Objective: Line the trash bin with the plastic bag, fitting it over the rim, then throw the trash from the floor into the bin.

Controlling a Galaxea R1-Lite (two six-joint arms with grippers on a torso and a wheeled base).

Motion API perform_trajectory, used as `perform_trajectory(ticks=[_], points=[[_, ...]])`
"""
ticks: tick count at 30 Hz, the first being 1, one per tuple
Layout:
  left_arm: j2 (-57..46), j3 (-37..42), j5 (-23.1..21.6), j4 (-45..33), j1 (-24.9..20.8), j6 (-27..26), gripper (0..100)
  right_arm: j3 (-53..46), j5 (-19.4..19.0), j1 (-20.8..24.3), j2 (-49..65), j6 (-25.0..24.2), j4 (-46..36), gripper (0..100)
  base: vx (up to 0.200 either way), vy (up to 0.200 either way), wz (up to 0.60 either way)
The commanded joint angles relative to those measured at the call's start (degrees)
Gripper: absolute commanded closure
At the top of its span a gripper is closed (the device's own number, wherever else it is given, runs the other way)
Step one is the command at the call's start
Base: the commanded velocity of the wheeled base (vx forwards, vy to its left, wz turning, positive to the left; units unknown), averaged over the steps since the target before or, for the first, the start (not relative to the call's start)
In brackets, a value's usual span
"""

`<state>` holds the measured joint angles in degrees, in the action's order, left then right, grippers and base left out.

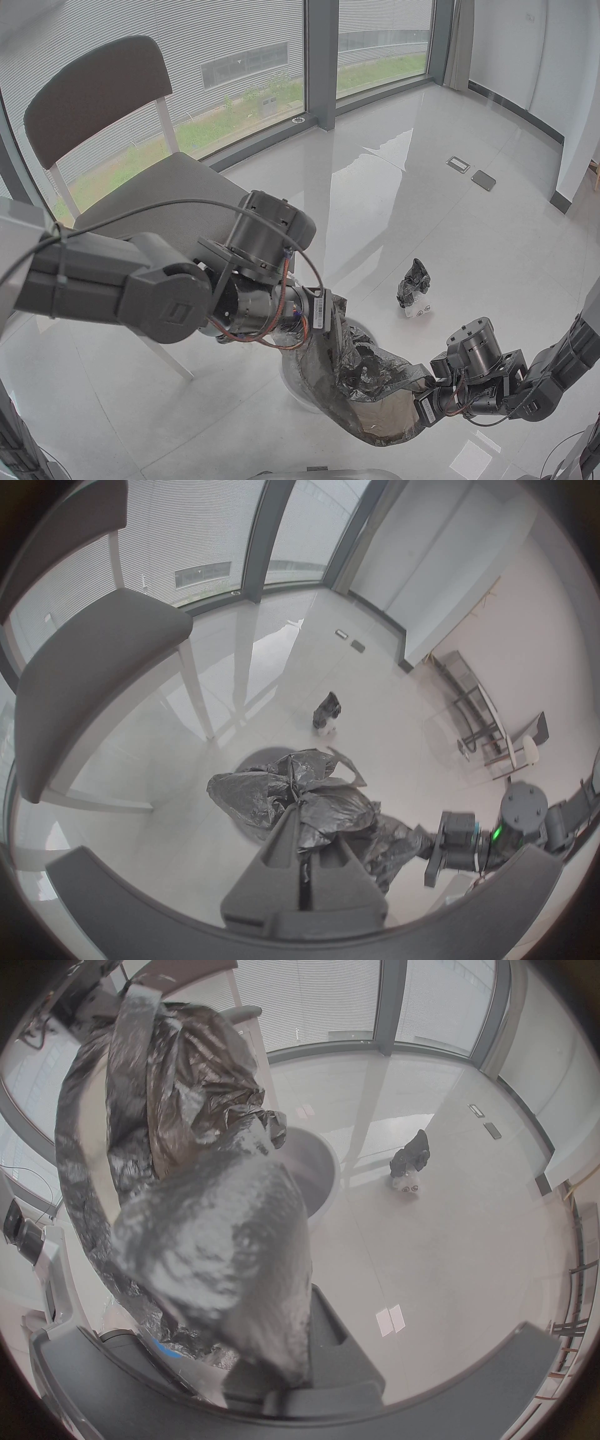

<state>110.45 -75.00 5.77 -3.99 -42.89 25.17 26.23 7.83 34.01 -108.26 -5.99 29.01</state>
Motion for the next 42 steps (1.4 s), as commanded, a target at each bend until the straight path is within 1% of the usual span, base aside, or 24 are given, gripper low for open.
perform_trajectory(ticks=[1, 5, 6, 7, 9, 13, 17, 20, 25, 28, 33, 35, 39, 42], points=[[4.9, -1.1, -0.2, 2.4, 1.4, 0.6, 100, -0.5, -0.2, -0.7, -1.2, -0.2, 0.0, 100, 0.0, 0.0, 0.0], [4.7, -1.2, -1.1, 2.4, 1.4, 0.8, 100, -0.4, -0.2, -0.7, -0.9, -0.3, 0.0, 100, -0.15, 0.0, 0.0], [4.6, -1.5, -1.4, 2.8, 1.7, 2.5, 100, -0.4, -0.2, -0.7, -0.9, -0.2, 0.0, 100, -0.2, 0.0, 0.0], [4.6, -1.6, -1.5, 2.8, 1.7, 2.9, 100, -0.4, -0.2, -0.7, -0.9, -0.2, 0.0, 100, -0.2, 0.0, 0.0], [4.3, -2.1, -1.1, 3.5, 1.8, 5.3, 100, -0.2, -0.2, -0.7, -1.2, -0.2, 0.0, 100, -0.2, 0.0, 0.0], [4.6, -2.2, -0.8, 4.5, 1.8, 5.9, 100, 0.4, -0.2, -0.7, -2.0, -0.2, 0.0, 100, -0.2, 0.0, 0.0], [4.9, -1.2, -0.8, 3.9, 2.3, 5.7, 100, 0.5, -0.2, -0.7, -2.2, -0.2, 0.0, 100, -0.2, 0.0, 0.0], [5.2, -0.4, -1.0, 4.4, 2.4, 5.6, 100, 0.6, -0.1, -0.9, -2.1, 0.0, 0.0, 100, 0.0, 0.0, 0.0], [7.1, -1.5, -0.8, 5.3, 3.2, 5.3, 100, 2.1, -0.2, -1.8, -2.2, 0.0, 0.0, 100, 0.0, 0.0, 0.0], [6.9, -1.6, -0.8, 6.9, 3.3, 5.5, 100, 3.1, -0.2, -3.0, -2.0, -0.1, 0.0, 100, 0.0, 0.0, 0.0], [6.5, -1.8, 0.9, 7.5, 3.5, 5.7, 100, 4.4, -0.2, -4.3, -2.3, -0.1, 0.0, 100, 0.0, 0.0, 0.0], [7.1, -1.6, 1.2, 7.8, 4.7, 5.6, 100, 5.1, -0.2, -4.3, -2.4, 0.0, 0.0, 100, 0.0, 0.0, 0.0], [7.2, -1.4, 1.6, 9.9, 5.0, 5.8, 100, 5.8, -0.2, -4.3, -2.4, -0.1, -0.1, 100, 0.2, 0.0, 0.0], [7.1, -0.9, 1.5, 9.7, 5.3, 5.9, 100, 5.7, -0.2, -4.1, -2.7, 0.0, -0.1, 100, 0.2, 0.0, 0.0]])
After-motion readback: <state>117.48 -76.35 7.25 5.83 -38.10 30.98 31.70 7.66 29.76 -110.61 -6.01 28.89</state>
